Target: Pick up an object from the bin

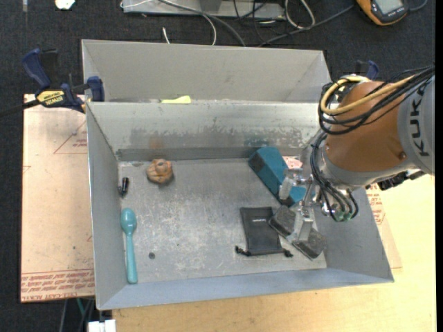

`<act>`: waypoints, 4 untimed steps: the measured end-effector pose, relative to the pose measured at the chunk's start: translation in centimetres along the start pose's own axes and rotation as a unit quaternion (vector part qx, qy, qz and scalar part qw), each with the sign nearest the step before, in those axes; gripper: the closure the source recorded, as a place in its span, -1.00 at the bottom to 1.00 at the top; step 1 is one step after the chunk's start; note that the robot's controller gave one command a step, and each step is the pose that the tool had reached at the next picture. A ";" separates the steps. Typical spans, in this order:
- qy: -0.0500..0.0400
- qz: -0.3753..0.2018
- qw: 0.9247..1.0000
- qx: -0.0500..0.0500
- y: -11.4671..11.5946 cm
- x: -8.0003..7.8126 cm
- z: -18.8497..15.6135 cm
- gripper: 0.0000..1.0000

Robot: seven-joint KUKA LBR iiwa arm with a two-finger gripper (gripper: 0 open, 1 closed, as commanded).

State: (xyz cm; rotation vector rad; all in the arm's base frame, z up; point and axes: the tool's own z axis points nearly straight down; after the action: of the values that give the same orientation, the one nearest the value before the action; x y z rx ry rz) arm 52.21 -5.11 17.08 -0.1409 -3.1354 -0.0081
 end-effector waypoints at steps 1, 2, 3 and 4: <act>-0.002 -0.078 0.997 0.000 0.7 2.1 6.8 -1.00; -0.003 -0.004 1.000 -0.001 2.6 1.9 9.1 -1.00; 0.000 -0.137 0.991 -0.001 0.1 1.9 10.0 1.00; 0.000 -0.137 0.991 -0.001 0.1 1.9 10.0 1.00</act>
Offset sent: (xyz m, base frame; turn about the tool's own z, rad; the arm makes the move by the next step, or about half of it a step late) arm -0.0136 0.0431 -0.1002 0.1339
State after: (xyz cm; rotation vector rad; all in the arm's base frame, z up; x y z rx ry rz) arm 50.34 -4.81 7.12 0.2915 -3.1254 -0.0126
